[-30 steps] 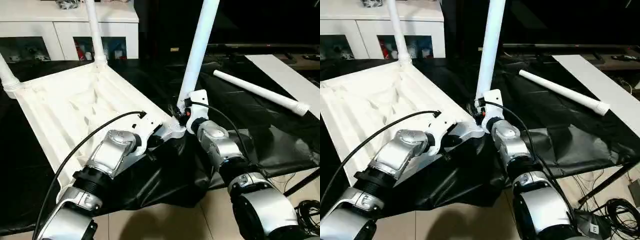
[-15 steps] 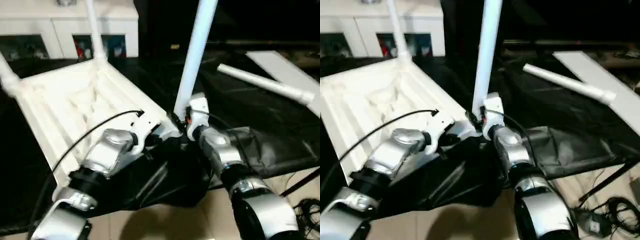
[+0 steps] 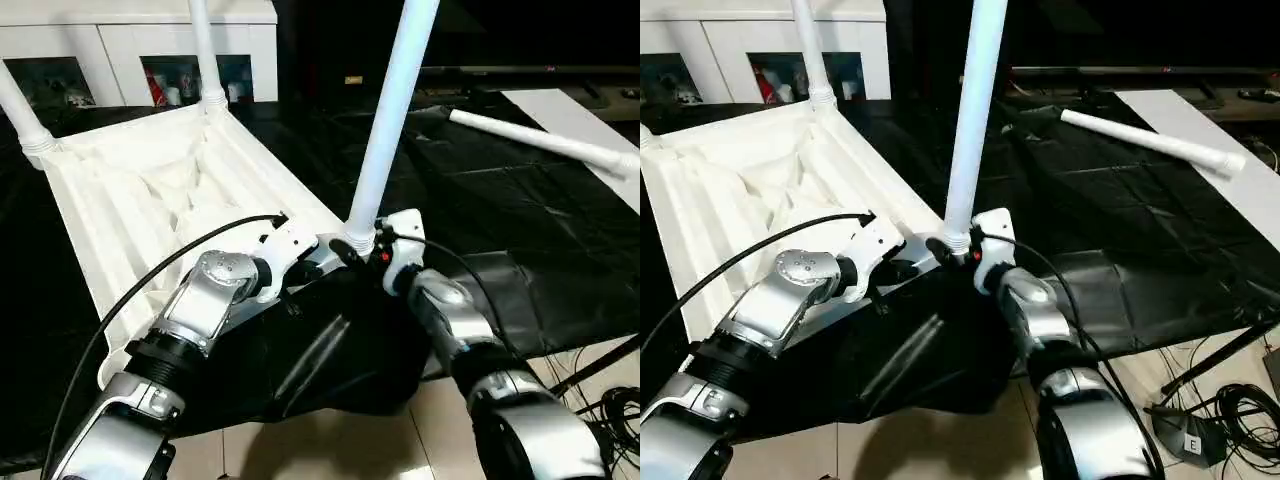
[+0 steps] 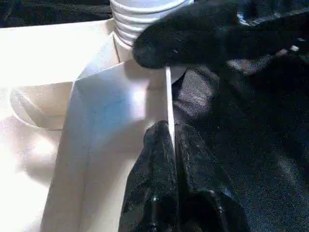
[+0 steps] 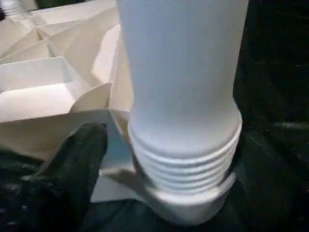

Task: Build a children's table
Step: Insert table leg to table base

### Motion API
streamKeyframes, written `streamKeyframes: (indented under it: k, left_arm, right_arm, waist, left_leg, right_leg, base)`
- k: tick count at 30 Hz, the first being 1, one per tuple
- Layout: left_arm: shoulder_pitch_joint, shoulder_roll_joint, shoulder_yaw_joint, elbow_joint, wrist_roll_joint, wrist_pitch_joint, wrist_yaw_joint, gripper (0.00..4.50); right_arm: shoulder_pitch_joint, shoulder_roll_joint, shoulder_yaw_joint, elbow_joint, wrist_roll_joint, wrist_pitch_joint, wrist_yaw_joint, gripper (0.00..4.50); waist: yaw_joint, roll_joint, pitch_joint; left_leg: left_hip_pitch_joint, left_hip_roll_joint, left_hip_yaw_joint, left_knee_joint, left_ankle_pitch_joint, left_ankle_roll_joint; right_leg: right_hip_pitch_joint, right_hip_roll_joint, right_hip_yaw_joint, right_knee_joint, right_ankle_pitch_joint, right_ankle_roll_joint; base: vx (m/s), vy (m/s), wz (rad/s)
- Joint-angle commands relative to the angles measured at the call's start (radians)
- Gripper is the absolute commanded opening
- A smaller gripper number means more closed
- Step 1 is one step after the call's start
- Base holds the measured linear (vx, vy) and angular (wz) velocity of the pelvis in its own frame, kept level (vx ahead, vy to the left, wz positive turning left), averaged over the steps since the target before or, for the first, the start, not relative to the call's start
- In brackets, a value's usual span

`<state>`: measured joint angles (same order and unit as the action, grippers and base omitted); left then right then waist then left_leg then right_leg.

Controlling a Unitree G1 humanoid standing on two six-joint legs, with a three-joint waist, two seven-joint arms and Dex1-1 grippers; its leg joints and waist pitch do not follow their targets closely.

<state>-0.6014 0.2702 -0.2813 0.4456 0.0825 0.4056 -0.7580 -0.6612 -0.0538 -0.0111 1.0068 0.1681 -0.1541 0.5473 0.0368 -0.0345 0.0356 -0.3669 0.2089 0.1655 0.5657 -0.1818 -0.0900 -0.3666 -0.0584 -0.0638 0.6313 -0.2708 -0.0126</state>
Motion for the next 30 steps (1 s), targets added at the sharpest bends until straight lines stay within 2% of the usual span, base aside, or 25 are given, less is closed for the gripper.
streamKeyframes:
  k: [1, 10, 12, 15, 19, 20, 23, 30]
  left_arm:
    - [-0.022, 0.015, -0.01, 0.029, 0.016, -0.026, 0.003, 0.0]
    - [-0.028, 0.032, -0.002, 0.055, 0.018, -0.058, -0.003, 0.0]
    - [-0.031, 0.037, -0.003, 0.069, 0.023, -0.071, -0.001, 0.0]
    - [-0.035, 0.041, -0.003, 0.084, 0.027, -0.084, 0.002, 0.0]
    - [-0.038, 0.047, -0.003, 0.1, 0.029, -0.1, -0.002, 0.0]
    - [-0.04, 0.048, -0.005, 0.104, 0.03, -0.104, -0.003, 0.0]
    - [-0.043, 0.051, -0.008, 0.111, 0.031, -0.112, -0.005, 0.0]
    - [-0.043, 0.057, -0.013, 0.132, 0.03, -0.138, -0.01, 0.0]
  right_arm:
    - [0.02, -0.005, 0.012, -0.035, 0.009, 0.019, 0.043, 4.44]
    - [0.091, -0.039, 0.014, -0.206, 0.03, 0.056, 0.094, 4.44]
    - [0.116, -0.049, 0.013, -0.256, 0.033, 0.072, 0.099, 4.44]
    - [0.133, -0.057, 0.009, -0.292, 0.036, 0.086, 0.095, 4.44]
    - [0.15, -0.064, 0.002, -0.324, 0.033, 0.1, 0.086, 4.44]
    - [0.153, -0.067, -0.002, -0.329, 0.032, 0.104, 0.079, 4.44]
    - [0.166, -0.069, -0.007, -0.36, 0.038, 0.13, 0.068, 4.44]
    - [0.219, -0.068, -0.004, -0.464, 0.049, 0.197, 0.05, 4.44]
  waist:
    - [0.002, 0.007, -0.052]
    - [0.003, 0.006, -0.051]
    - [0.004, 0.002, -0.052]
    - [0.004, 0.002, -0.053]
    - [0.004, 0.002, -0.052]
    - [0.003, 0.006, -0.052]
    - [0.003, 0.003, -0.053]
    - [0.004, 0.0, -0.054]
  left_leg:
    - [0.008, 0.032, 0.0, -0.046, -0.01, 0.126]
    - [0.009, 0.032, 0.0, -0.045, -0.015, 0.127]
    - [0.008, 0.031, 0.001, -0.043, -0.009, 0.127]
    - [0.008, 0.028, 0.001, -0.041, 0.012, 0.134]
    - [0.008, 0.027, 0.001, -0.041, -0.003, 0.128]
    - [0.008, 0.028, 0.0, -0.042, -0.007, 0.125]
    - [0.008, 0.028, 0.0, -0.042, -0.002, 0.117]
    - [0.007, 0.025, 0.001, -0.039, 0.013, 0.127]
  right_leg:
    - [0.052, -0.078, 0.053, -0.054, 0.308, -0.278]
    - [0.05, -0.077, 0.053, -0.055, 0.28, -0.276]
    - [0.052, -0.077, 0.054, -0.055, 0.286, -0.272]
    - [0.053, -0.075, 0.054, -0.051, 0.323, -0.268]
    - [0.053, -0.076, 0.054, -0.054, 0.3, -0.269]
    - [0.052, -0.076, 0.054, -0.054, 0.291, -0.27]
    - [0.054, -0.074, 0.054, -0.053, 0.293, -0.268]
    - [0.055, -0.074, 0.055, -0.052, 0.315, -0.261]
  base:
    - [0.0, 0.0, 0.0]
    - [0.0, 0.0, 0.0]
    - [0.0, 0.0, 0.0]
    - [0.0, 0.0, 0.0]
    - [0.0, 0.0, 0.0]
    - [0.0, 0.0, 0.0]
    - [0.0, 0.0, 0.0]
    - [0.0, 0.0, 0.0]
